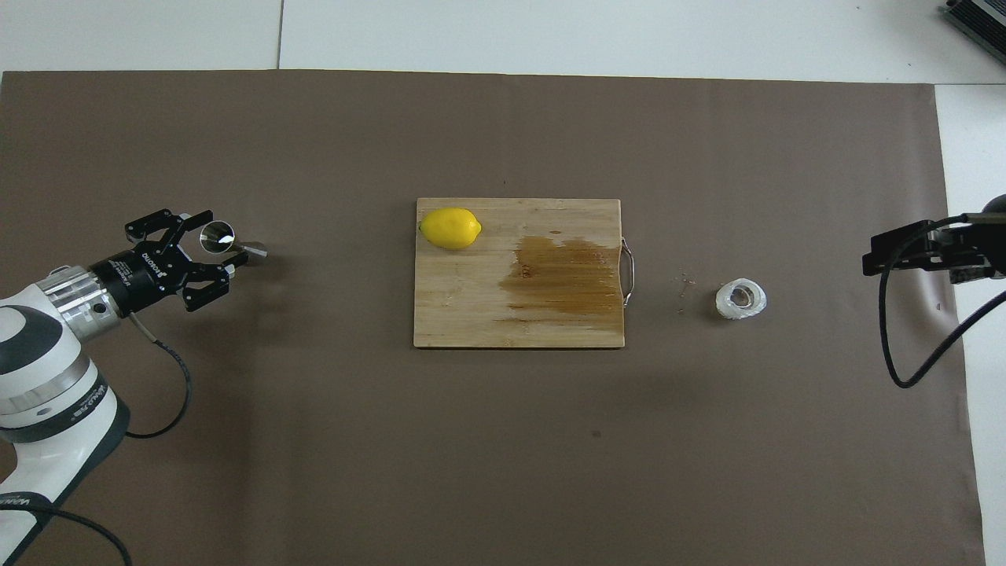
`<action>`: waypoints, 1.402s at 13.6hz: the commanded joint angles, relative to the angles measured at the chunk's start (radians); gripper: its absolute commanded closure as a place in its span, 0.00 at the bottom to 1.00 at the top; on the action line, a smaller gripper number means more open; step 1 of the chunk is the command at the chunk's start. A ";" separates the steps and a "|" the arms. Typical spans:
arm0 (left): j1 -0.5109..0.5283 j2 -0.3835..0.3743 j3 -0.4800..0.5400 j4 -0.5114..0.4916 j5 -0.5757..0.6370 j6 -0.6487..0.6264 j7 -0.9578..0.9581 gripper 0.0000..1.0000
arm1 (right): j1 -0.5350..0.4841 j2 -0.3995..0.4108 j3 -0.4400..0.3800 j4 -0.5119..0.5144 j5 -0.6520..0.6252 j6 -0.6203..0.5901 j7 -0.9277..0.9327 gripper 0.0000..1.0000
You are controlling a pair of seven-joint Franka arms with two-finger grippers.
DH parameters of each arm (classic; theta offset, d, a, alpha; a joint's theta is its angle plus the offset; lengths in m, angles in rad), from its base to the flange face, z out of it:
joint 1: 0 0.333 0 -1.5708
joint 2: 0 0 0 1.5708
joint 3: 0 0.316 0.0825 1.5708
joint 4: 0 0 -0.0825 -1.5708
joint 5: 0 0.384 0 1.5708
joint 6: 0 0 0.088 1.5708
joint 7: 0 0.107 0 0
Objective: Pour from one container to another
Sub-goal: 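Close the left gripper around the small metal cup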
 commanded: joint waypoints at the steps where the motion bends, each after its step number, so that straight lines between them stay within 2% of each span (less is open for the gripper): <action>1: -0.011 0.016 0.003 0.015 -0.024 0.018 0.019 0.19 | -0.009 -0.020 0.005 -0.021 0.022 -0.002 0.019 0.00; 4: -0.011 0.016 0.003 0.015 -0.024 0.018 0.019 0.25 | -0.009 -0.020 0.006 -0.021 0.022 -0.002 0.019 0.00; 7: -0.011 0.017 0.005 0.015 -0.024 0.021 0.018 0.46 | -0.009 -0.020 0.005 -0.021 0.022 -0.002 0.019 0.00; 12: -0.014 0.017 0.005 0.015 -0.024 0.023 0.018 0.69 | -0.009 -0.020 0.006 -0.021 0.022 -0.002 0.019 0.00; 15: -0.015 0.016 0.005 0.023 -0.024 0.018 0.013 1.00 | -0.009 -0.020 0.005 -0.021 0.022 -0.002 0.019 0.00; 19: -0.034 0.005 -0.007 0.061 -0.010 0.018 -0.066 1.00 | -0.009 -0.020 0.005 -0.021 0.022 -0.002 0.019 0.00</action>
